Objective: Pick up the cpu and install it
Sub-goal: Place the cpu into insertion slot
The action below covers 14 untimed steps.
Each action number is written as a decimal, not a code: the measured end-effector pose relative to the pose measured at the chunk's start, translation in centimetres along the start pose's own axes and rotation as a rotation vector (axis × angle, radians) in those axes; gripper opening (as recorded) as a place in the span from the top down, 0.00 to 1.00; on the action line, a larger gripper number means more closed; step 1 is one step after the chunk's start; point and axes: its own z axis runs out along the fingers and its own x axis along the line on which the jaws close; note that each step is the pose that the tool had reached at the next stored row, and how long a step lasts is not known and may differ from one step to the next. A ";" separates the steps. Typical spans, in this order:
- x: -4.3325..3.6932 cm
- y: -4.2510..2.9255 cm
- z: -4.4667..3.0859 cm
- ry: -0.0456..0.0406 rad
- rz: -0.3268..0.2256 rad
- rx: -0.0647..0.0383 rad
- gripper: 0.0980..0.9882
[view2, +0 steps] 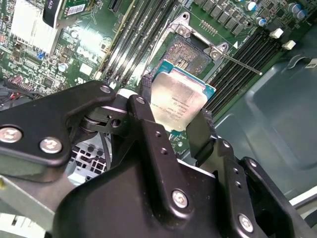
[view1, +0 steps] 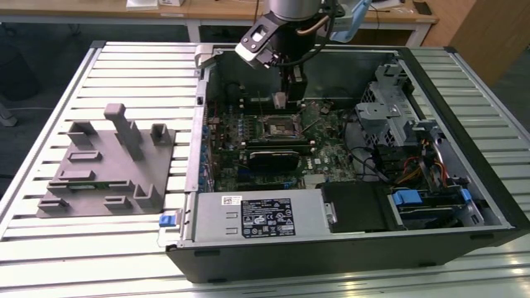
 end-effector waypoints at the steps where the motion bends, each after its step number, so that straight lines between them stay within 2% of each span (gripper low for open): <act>1: 0.02 -0.01 0.04 0.0000 0.000 0.000 0.52; 14: 0.41 -0.09 1.47 -0.0008 0.009 0.000 0.52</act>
